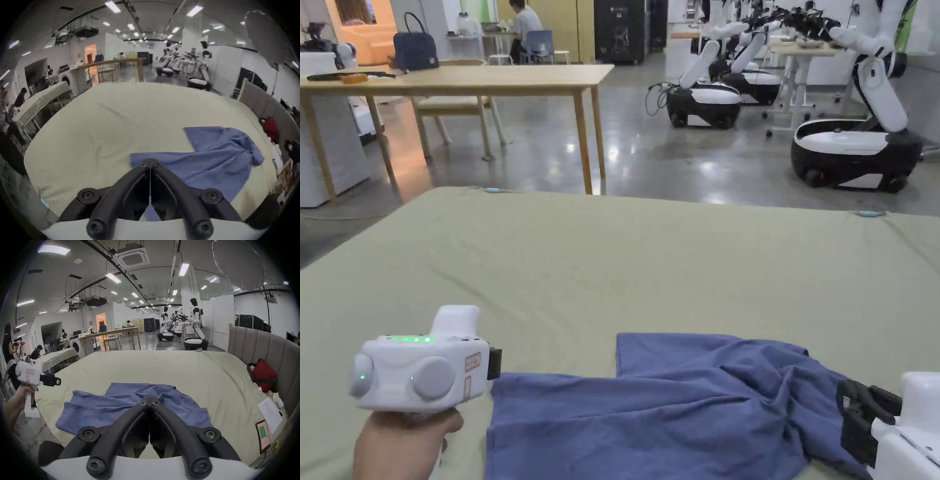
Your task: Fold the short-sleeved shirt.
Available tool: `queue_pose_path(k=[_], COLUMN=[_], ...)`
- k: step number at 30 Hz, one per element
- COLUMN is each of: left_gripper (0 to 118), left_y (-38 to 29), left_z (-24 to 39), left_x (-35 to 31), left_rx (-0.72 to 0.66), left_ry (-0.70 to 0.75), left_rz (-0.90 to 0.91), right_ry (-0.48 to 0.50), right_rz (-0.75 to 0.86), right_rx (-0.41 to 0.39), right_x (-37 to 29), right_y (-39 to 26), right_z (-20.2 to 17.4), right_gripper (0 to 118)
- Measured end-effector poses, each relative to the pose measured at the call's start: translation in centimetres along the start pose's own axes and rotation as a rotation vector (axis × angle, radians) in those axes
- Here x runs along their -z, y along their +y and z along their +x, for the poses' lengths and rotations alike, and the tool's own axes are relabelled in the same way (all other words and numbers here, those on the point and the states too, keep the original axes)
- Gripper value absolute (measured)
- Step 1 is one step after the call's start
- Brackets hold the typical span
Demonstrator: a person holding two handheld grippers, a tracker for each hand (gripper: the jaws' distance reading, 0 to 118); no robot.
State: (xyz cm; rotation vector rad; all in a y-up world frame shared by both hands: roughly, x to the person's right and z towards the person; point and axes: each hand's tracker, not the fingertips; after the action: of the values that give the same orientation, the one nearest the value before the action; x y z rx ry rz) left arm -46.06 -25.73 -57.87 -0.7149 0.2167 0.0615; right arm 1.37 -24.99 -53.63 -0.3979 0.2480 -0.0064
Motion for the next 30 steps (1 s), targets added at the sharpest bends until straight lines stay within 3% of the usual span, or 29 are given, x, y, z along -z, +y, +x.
queue_pose_path(k=[2, 3, 4, 6, 14, 15, 16, 17, 19, 20, 23, 24, 25, 26, 27, 30], left_gripper=[1, 13, 34, 118, 114, 109, 97, 75, 17, 6, 6, 6, 6, 6, 6, 6], left_y=[0.3, 0.7, 1.0, 0.9, -0.3, -0.4, -0.2, -0.3, -0.4, -0.4, 0.0, 0.7, 1.1, 1.6, 1.8, 2.4], left_z=[0.3, 0.0, -0.1, 0.7, 0.2, 0.3, 0.8, 1.3, 2.8, 4.1, 5.5, 5.0, 5.1, 5.2, 5.2, 5.1], left_x=[1.4, 2.9, 4.3, 6.5, 14.3, 14.7, 14.6, 14.2, 12.6, 10.9, 8.4, 8.8, 8.4, 8.0, 7.9, 7.9], left_rx=[0.019, 0.014, 0.017, 0.036, 0.028, 0.022, 0.027, 0.029, 0.032, 0.089, 0.079, 0.066, 0.079, 0.084, 0.088, 0.084], left_ry=[0.017, -0.007, -0.017, -0.032, 0.045, 0.041, 0.026, -0.005, -0.022, -0.007, -0.075, -0.084, -0.080, -0.083, -0.090, -0.105], left_rz=[-0.015, -0.046, -0.069, -0.150, -0.264, -0.285, -0.302, -0.307, -0.265, -0.232, -0.170, -0.165, -0.165, -0.156, -0.142, -0.134], right_ry=[-0.016, -0.025, -0.034, -0.050, -0.135, -0.147, -0.163, -0.203, -0.244, -0.240, -0.269, -0.250, -0.206, -0.157, -0.115, -0.092], right_rz=[-0.008, -0.014, -0.018, -0.028, -0.073, -0.080, -0.088, -0.111, -0.170, -0.211, -0.242, -0.242, -0.246, -0.280, -0.348, -0.440], right_rx=[0.005, 0.008, 0.011, 0.018, 0.024, 0.021, 0.016, 0.009, 0.022, 0.039, 0.029, 0.025, 0.036, 0.070, 0.077, -0.047], right_x=[0.4, 0.7, 0.9, 1.3, 1.9, 1.9, 1.8, 1.8, 2.2, 2.5, 4.1, 4.8, 5.4, 6.5, 7.9, 10.7], right_y=[-0.1, -0.2, -0.3, -0.4, -0.8, -0.9, -0.8, -0.7, -0.6, -0.6, -1.3, -1.6, -2.0, -2.3, -3.0, -4.6], right_z=[0.5, 1.0, 1.3, 2.0, 5.4, 6.0, 6.6, 7.3, 9.1, 10.3, 12.9, 13.7, 14.3, 15.0, 15.6, 15.5], right_gripper=[0, 0, 0, 0, 0, 0, 0, 0, 0, 0, 1, 6, 32, 79, 118, 116])
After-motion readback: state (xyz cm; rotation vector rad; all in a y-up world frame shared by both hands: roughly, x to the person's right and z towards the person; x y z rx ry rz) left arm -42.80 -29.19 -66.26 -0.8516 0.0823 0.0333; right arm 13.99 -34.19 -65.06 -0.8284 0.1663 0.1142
